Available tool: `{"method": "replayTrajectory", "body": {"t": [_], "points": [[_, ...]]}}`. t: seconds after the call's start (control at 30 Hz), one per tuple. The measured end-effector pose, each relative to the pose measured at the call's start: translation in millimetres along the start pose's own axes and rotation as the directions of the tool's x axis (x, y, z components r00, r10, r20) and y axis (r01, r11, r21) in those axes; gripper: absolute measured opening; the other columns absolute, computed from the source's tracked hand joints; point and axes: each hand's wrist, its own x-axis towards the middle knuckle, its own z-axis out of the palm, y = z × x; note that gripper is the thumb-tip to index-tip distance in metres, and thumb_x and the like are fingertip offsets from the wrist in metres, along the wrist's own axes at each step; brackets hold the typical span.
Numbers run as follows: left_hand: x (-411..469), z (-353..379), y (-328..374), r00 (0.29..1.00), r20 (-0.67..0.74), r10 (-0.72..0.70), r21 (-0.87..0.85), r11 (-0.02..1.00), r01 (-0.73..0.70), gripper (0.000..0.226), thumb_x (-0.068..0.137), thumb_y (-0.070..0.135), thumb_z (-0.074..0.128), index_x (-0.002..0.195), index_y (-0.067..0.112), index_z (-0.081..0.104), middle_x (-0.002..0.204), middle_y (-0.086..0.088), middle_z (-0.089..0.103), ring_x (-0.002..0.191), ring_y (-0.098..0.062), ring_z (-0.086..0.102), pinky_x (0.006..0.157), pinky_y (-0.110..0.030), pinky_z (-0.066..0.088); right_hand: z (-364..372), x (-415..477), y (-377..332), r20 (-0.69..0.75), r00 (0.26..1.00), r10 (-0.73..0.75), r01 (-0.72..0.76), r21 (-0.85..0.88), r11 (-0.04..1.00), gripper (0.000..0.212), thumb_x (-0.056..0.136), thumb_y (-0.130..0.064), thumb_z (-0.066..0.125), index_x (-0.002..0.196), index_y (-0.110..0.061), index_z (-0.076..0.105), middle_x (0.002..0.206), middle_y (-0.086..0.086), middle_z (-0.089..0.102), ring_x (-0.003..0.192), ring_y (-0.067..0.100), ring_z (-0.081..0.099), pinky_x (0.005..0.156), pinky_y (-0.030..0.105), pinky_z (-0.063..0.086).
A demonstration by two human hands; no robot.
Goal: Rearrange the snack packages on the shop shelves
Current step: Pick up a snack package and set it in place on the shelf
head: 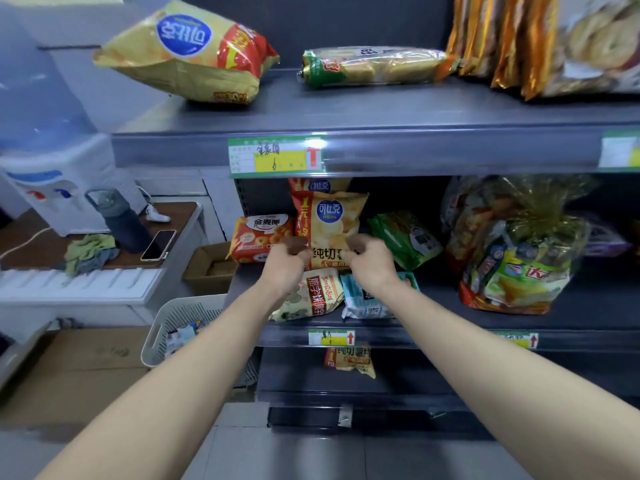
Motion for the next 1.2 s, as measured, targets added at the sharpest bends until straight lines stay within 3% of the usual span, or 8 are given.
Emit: {"method": "replayTrajectory", "body": {"t": [0.17,0.27,0.43,0.63,0.77,0.97,1.1,1.2], "points": [[-52,5,17,0.997,-0.063,0.043,0.009,0.999,-0.043,0.033,0.094,0.010,0.053,0.127,0.006,0.054,0.124,-0.007,0.058,0.109,-0.018,0.055,0.098,-0.034,0.045,-20,-37,-10,0.056,0.996,-0.063,0.063,-0.005,0.998,0.036,0.090,-0.011,0.059,0.126,-0.008,0.056,0.129,0.006,0.059,0.119,0.021,0.054,0.104,0.034,0.042],[-83,8,26,0.990,-0.116,0.076,0.009,0.997,-0.075,0.030,0.093,0.008,0.053,0.123,0.007,0.057,0.118,-0.005,0.060,0.107,-0.018,0.056,0.094,-0.030,0.045,-36,-62,-18,0.085,0.991,-0.108,0.109,-0.006,0.994,0.034,0.090,-0.013,0.059,0.124,-0.012,0.058,0.126,0.003,0.060,0.116,0.018,0.055,0.101,0.032,0.044],[-128,9,51,0.960,-0.207,0.190,0.042,0.982,-0.185,0.028,0.090,0.004,0.053,0.116,0.006,0.061,0.111,-0.007,0.062,0.107,-0.021,0.059,0.098,-0.038,0.047,-61,-100,-44,0.107,0.953,-0.283,0.286,-0.007,0.958,0.033,0.089,-0.015,0.060,0.121,-0.009,0.061,0.121,0.004,0.064,0.111,0.016,0.057,0.090,0.023,0.041],[-158,1,87,0.908,-0.253,0.335,0.055,0.942,-0.332,0.022,0.090,0.003,0.051,0.099,0.019,0.063,0.089,0.010,0.064,0.083,-0.001,0.059,0.066,-0.009,0.047,-80,-127,-87,0.100,0.894,-0.438,0.437,0.028,0.899,0.031,0.090,-0.016,0.059,0.121,-0.010,0.062,0.119,0.004,0.065,0.107,0.012,0.058,0.090,0.020,0.041],[-159,-18,120,0.845,-0.344,0.409,0.062,0.908,-0.414,0.023,0.089,0.002,0.050,0.099,0.019,0.063,0.093,0.005,0.065,0.093,-0.009,0.062,0.079,-0.022,0.050,-85,-125,-123,0.056,0.854,-0.517,0.513,0.061,0.856,0.030,0.089,-0.016,0.059,0.119,-0.010,0.064,0.117,0.005,0.066,0.108,0.015,0.060,0.096,0.029,0.046],[-130,-71,169,0.737,-0.462,0.493,0.119,0.858,-0.499,0.020,0.090,0.007,0.052,0.104,0.018,0.061,0.103,-0.001,0.063,0.098,-0.013,0.058,0.088,-0.028,0.050,-78,-96,-192,-0.016,0.805,-0.593,0.592,0.087,0.801,0.029,0.092,-0.019,0.057,0.120,-0.012,0.062,0.116,0.001,0.065,0.107,0.012,0.058,0.093,0.024,0.045],[-93,-113,187,0.676,-0.576,0.461,0.149,0.871,-0.468,0.025,0.088,0.006,0.055,0.113,0.011,0.058,0.121,-0.009,0.056,0.096,-0.010,0.055,0.072,-0.010,0.046,-66,-66,-232,-0.033,0.819,-0.573,0.573,0.092,0.814,0.032,0.092,-0.019,0.056,0.123,-0.009,0.060,0.116,0.002,0.064,0.103,0.013,0.058,0.079,0.016,0.041],[-65,-138,193,0.666,-0.615,0.423,0.226,0.903,-0.364,0.036,0.087,0.012,0.058,0.122,0.009,0.054,0.133,-0.012,0.041,0.114,-0.020,0.049,0.093,-0.024,0.043,-52,-45,-252,-0.023,0.851,-0.525,0.525,0.061,0.849,0.036,0.092,-0.021,0.055,0.126,-0.010,0.057,0.115,0.003,0.063,0.094,0.012,0.056,0.065,0.013,0.040]]}}
